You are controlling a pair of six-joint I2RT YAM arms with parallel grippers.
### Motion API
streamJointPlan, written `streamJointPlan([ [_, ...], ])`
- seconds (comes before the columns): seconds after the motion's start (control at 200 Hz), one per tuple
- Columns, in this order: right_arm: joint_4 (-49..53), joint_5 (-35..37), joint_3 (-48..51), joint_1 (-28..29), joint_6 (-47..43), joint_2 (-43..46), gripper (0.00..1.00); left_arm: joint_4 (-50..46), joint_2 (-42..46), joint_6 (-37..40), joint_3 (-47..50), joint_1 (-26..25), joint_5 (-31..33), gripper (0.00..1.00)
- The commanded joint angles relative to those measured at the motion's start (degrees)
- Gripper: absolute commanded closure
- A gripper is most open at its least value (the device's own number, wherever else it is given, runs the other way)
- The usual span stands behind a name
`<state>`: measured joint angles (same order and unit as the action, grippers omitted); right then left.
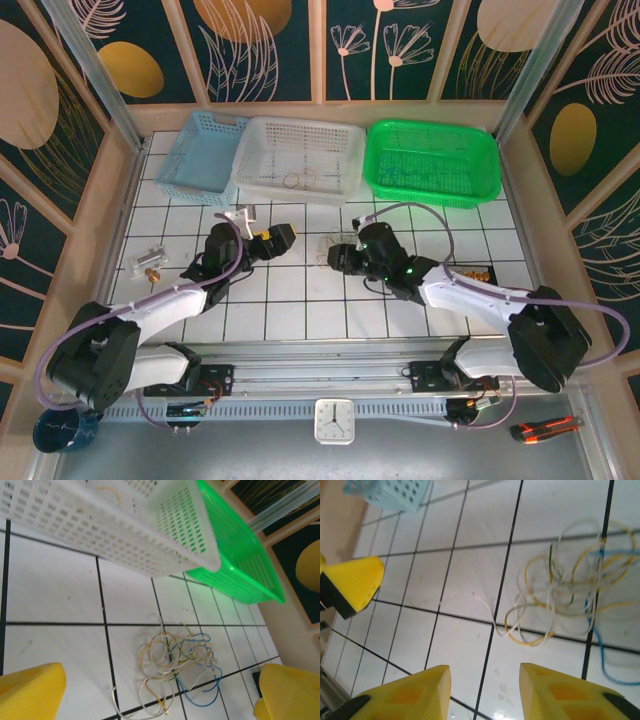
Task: Untangle the cables
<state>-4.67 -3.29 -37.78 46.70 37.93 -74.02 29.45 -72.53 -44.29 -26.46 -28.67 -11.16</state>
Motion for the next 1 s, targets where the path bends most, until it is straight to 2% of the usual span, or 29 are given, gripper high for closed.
streamJointPlan([
  [0.0, -5.15, 3.22, -0.45, 1.60, 1.09, -3.06, 0.64, 0.76, -0.86, -1.93, -0.06, -0.82, -0.81, 0.01],
  [0.5, -8.25, 3.99, -10.77, 2.01, -2.07, -21.73, 0.71, 1.94, 7.05, -7.66, 7.04, -0.86, 7.05, 0.01],
  [0.996, -4.69, 6.84, -8.12, 2.86, -2.26, -22.79, 0.71, 4.60, 8.28, -8.04, 8.26, -0.86, 6.78, 0.01],
])
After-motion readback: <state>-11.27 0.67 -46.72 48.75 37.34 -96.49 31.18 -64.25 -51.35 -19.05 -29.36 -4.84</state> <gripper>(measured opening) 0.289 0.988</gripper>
